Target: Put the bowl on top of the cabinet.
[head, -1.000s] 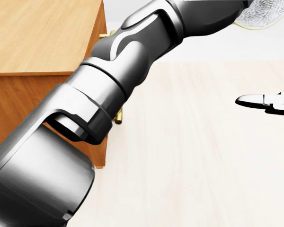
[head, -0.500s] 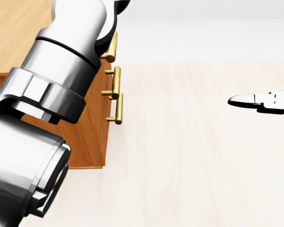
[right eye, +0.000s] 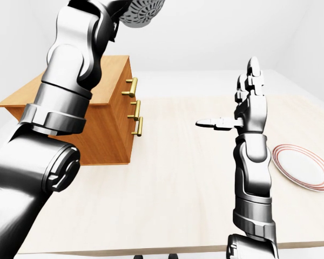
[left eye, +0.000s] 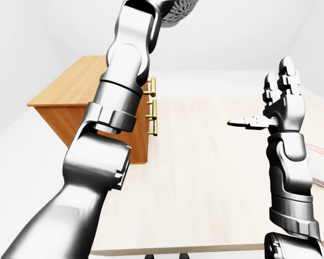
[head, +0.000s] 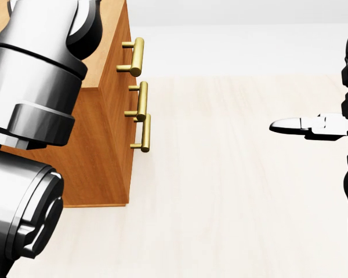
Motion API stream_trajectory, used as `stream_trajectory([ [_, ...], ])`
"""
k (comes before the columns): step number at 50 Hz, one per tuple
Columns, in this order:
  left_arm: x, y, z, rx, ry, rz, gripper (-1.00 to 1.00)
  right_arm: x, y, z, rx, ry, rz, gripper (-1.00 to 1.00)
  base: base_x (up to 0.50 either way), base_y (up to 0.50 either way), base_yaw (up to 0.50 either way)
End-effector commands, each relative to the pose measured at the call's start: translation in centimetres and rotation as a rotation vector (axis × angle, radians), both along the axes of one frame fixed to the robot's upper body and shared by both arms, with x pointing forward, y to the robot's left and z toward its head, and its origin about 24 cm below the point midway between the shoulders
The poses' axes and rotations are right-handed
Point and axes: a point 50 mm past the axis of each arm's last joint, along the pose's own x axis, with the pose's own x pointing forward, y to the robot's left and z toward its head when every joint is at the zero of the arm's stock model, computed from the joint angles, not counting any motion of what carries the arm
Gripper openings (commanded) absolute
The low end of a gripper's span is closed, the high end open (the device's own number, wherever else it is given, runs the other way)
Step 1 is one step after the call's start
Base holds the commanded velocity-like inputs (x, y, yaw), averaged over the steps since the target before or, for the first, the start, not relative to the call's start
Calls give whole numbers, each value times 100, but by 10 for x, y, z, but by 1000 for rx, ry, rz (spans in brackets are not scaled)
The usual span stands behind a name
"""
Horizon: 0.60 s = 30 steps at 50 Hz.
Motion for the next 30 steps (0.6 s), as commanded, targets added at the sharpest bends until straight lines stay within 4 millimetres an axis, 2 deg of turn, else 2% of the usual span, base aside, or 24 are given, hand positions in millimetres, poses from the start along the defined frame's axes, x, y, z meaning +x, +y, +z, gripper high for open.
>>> stream_trajectory([
  [1, 1, 15, 2, -72, -11, -18, -100, 0, 3, 1, -11, -6, 7, 100, 0, 0, 0],
  [18, 14, 36, -6, -135, 22, 5, -100, 1, 8, 4, -28, -12, 16, 100, 0, 0, 0],
  [30, 29, 55, -22, -173, 73, 42, -100, 1, 7, 3, -28, -11, 14, 100, 0, 0, 0],
])
